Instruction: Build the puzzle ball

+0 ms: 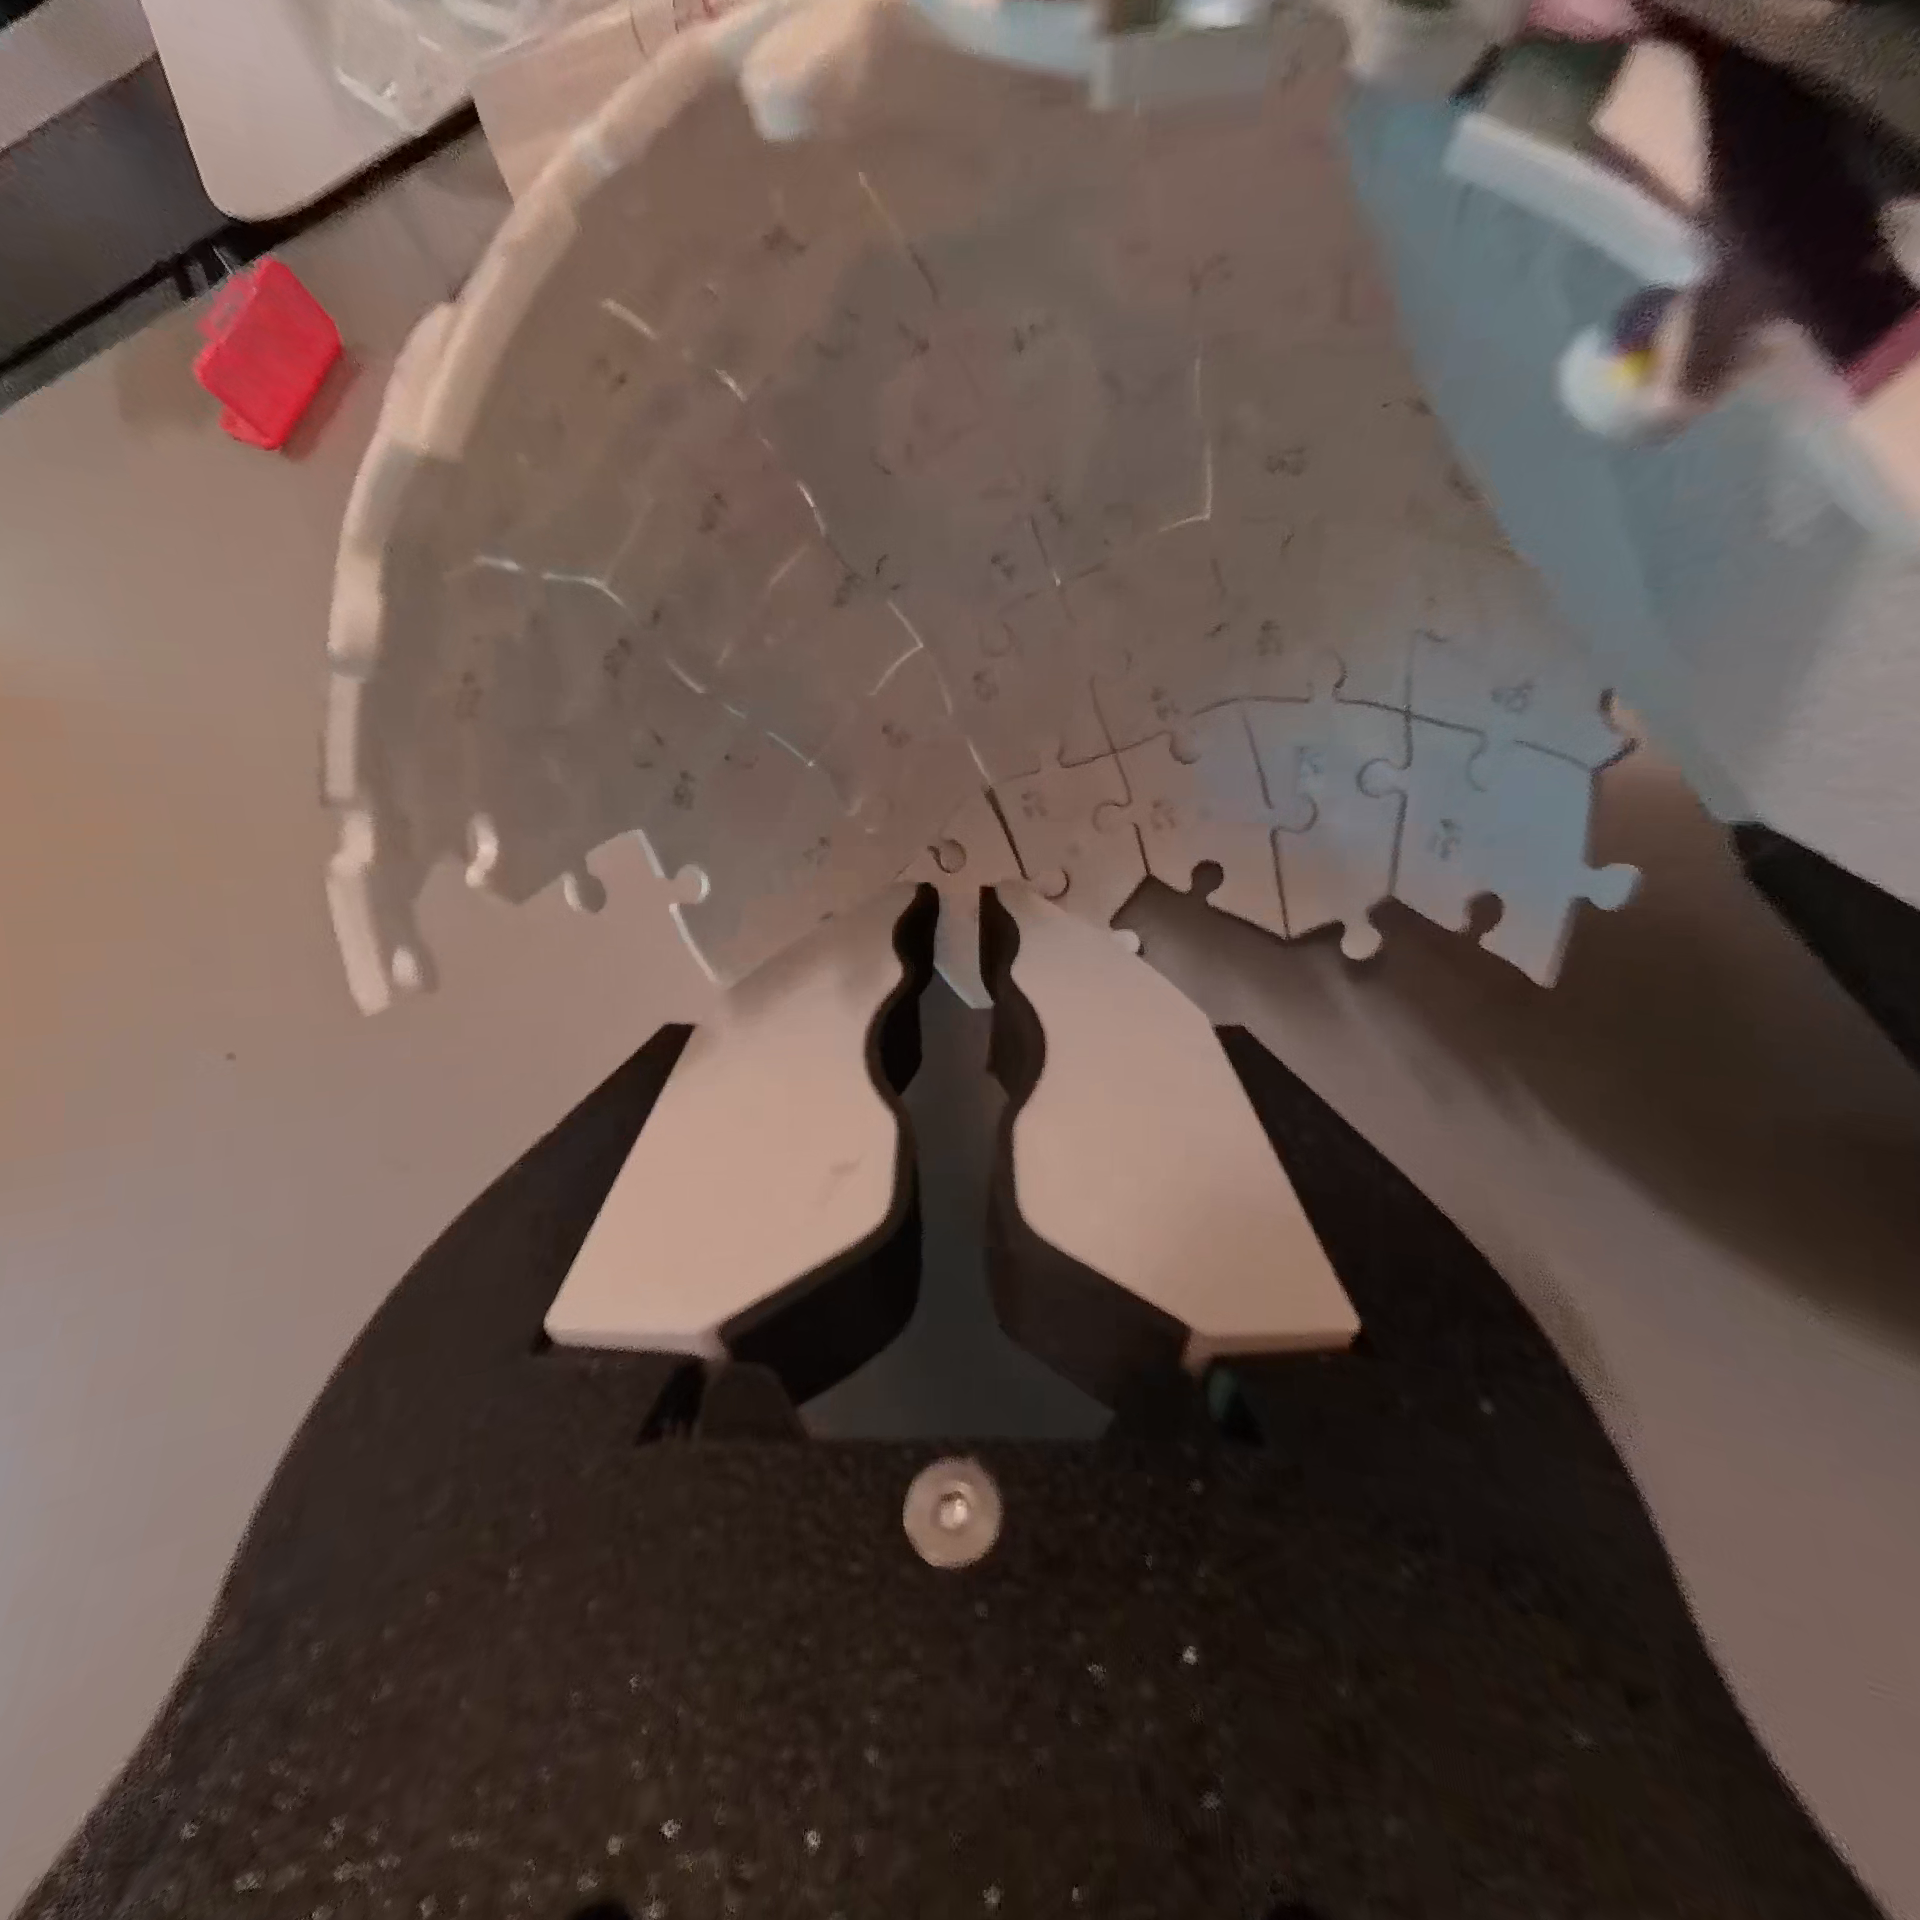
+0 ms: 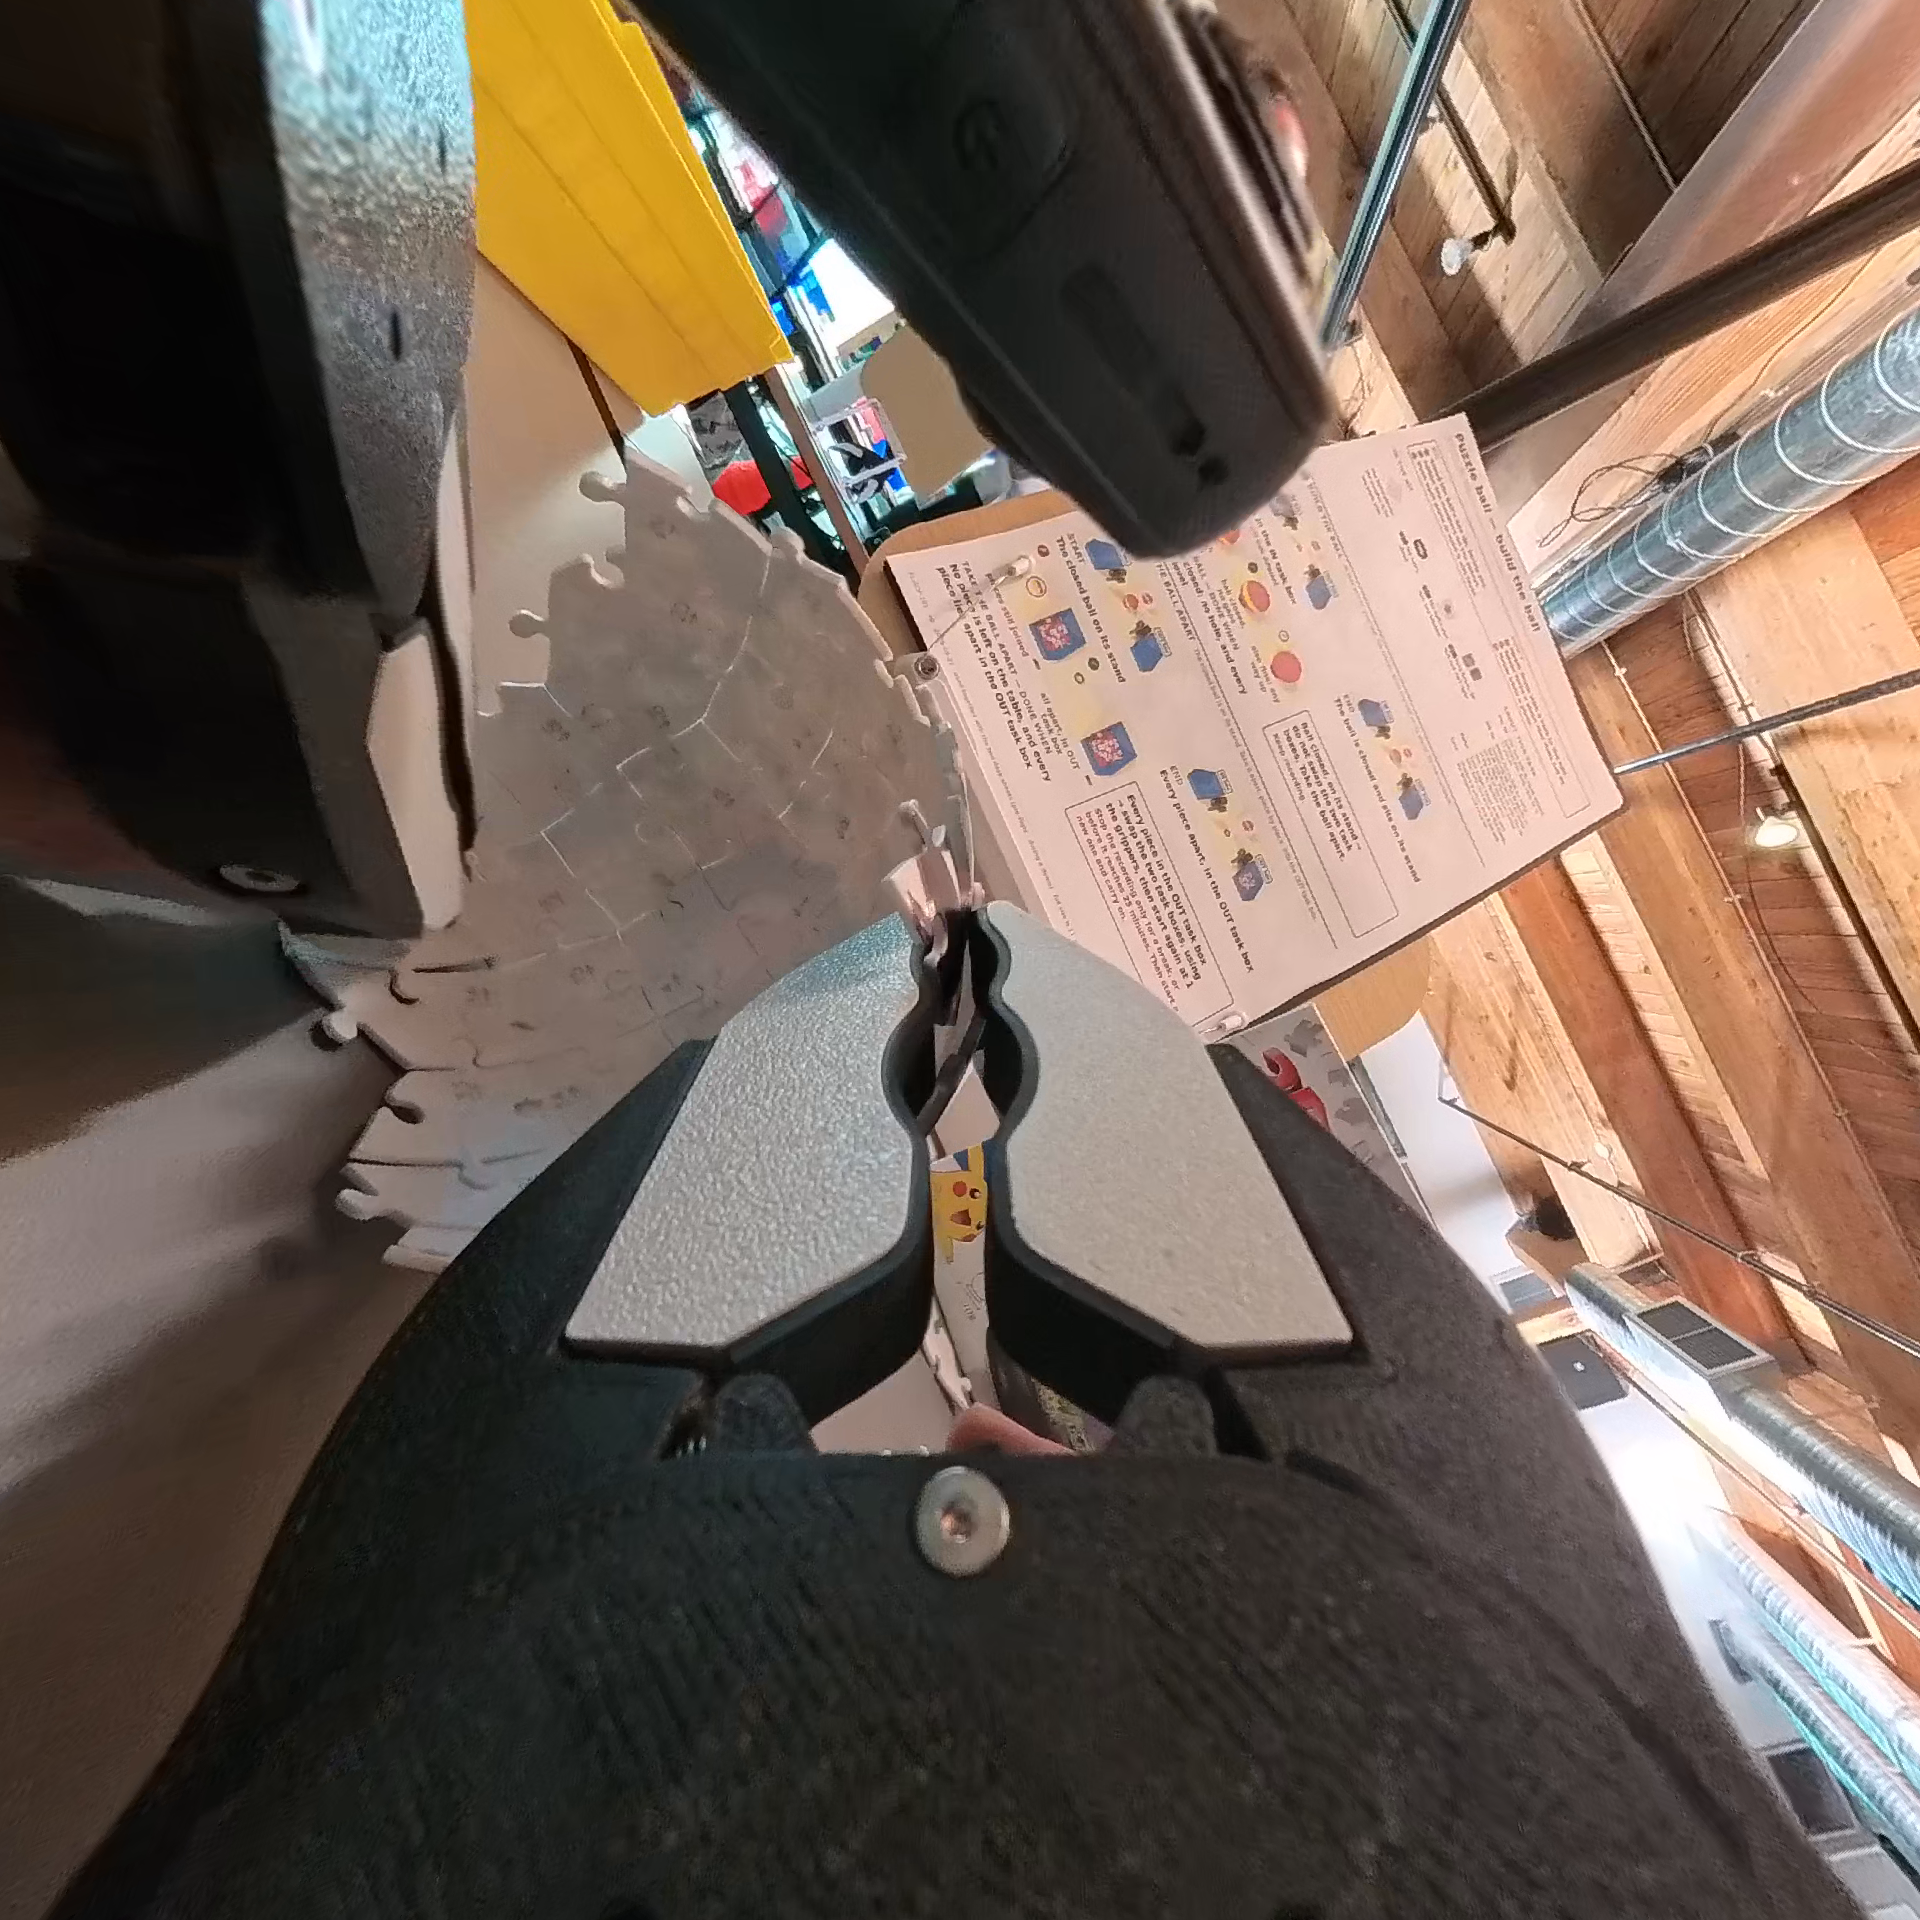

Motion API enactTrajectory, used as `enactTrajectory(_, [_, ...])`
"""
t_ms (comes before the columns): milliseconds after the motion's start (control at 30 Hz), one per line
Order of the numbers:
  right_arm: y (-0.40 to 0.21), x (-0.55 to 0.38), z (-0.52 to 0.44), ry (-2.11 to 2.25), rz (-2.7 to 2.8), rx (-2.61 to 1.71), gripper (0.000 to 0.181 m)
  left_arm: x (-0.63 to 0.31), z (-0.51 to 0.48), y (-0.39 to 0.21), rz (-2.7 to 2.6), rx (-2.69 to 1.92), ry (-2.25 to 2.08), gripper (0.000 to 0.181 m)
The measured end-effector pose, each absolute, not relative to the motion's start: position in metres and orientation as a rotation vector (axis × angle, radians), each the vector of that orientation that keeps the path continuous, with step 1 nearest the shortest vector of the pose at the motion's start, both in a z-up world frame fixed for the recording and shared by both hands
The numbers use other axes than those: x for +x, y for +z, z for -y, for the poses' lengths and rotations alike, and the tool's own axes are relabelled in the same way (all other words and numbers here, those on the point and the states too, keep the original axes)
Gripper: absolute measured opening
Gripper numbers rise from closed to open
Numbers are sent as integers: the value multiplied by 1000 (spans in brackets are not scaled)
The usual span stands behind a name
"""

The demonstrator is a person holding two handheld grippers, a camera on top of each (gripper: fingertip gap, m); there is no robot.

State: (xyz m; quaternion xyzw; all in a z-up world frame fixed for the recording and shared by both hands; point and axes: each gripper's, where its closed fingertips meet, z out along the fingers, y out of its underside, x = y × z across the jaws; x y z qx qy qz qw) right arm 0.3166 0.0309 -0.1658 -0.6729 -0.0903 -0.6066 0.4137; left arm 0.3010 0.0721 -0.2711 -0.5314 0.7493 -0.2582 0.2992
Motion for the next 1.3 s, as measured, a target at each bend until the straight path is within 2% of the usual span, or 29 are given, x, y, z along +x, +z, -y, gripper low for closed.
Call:
enactTrajectory(167, [-165, 316, -31, -1524, 228, -1688, 3, 303, -71, -269, -1989, -1356, -630, 0])
enactTrajectory(367, [-166, 315, -32, -1492, 211, -1678, 3, 315, -72, -265, -2000, -1181, -510, 0])
enactTrajectory(1000, [-166, 315, -32, -1463, 197, -1665, 3, 316, -68, -273, -2192, -1032, -494, 0])
enactTrajectory(1300, [-166, 315, -30, -1475, 198, -1671, 3, 317, -77, -258, -2037, -1059, -531, 0])
